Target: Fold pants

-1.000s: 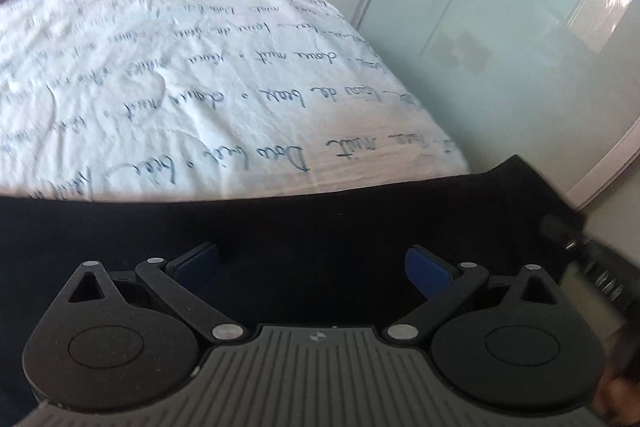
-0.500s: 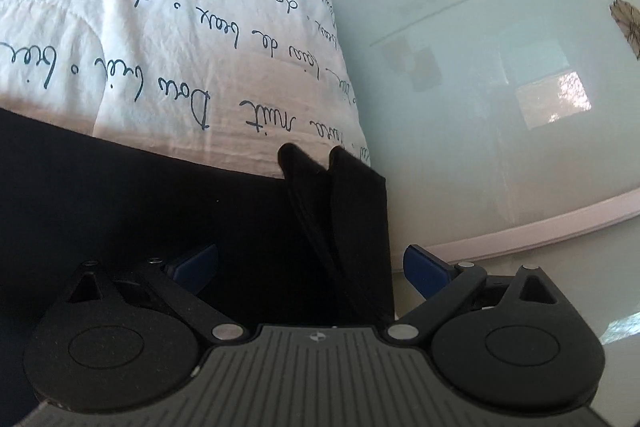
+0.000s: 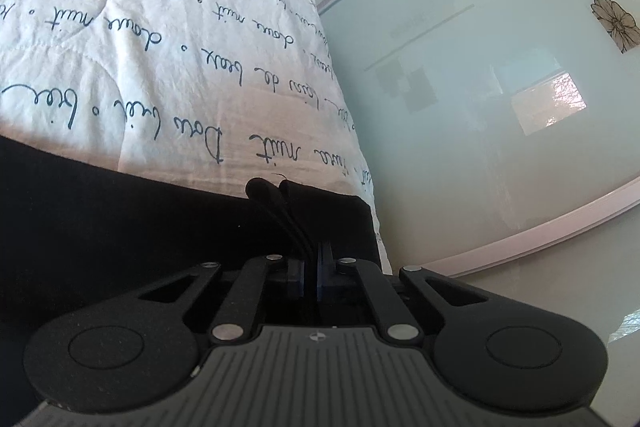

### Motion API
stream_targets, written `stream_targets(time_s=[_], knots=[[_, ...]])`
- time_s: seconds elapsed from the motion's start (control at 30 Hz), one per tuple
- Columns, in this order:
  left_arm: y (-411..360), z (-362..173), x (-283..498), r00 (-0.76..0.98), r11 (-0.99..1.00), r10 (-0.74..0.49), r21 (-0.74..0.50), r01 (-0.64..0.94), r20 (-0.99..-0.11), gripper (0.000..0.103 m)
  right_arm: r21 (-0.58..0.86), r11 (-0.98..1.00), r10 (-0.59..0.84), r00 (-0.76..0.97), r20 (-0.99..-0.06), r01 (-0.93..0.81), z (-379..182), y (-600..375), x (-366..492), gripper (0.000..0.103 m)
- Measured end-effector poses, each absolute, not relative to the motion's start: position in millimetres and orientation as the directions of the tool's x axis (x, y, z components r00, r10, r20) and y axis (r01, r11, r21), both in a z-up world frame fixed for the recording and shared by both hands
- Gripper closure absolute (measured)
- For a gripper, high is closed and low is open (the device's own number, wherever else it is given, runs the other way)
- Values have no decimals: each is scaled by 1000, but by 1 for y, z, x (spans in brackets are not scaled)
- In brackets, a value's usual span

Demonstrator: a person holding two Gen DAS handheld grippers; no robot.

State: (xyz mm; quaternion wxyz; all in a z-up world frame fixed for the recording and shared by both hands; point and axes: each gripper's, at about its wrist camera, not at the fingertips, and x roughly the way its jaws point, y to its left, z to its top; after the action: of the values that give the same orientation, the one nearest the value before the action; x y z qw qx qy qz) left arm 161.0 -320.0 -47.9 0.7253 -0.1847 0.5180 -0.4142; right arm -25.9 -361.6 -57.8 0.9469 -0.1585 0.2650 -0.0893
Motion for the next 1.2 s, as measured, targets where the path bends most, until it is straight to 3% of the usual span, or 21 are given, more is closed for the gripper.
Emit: stream_targets(time_s=[0.23, 0.47, 0.73, 1.07, 1.13, 1.2], knots=[[-313, -26, 146, 213, 579, -804, -651, 491, -555, 101, -338, 936, -247, 857, -451, 92, -51, -357, -26, 89], [-265, -2, 146, 344, 668, -731, -516, 536, -589, 100, -276, 961, -138, 892, -430, 16, -42, -338, -17, 89], [-198, -8, 154, 475, 796, -592, -380, 471, -652, 100, -177, 975, 39, 883, -468, -138, -51, -305, 5, 89], [-143, -39, 167, 494, 865, -493, -340, 370, -716, 99, -121, 949, 186, 824, -535, -293, -68, -261, 29, 89], [-141, -44, 168, 490, 866, -486, -322, 382, -723, 92, -132, 943, 187, 816, -547, -304, -67, -259, 37, 89], [-138, -46, 170, 501, 880, -460, -299, 370, -733, 73, -145, 939, 173, 795, -581, -311, -71, -256, 45, 85]])
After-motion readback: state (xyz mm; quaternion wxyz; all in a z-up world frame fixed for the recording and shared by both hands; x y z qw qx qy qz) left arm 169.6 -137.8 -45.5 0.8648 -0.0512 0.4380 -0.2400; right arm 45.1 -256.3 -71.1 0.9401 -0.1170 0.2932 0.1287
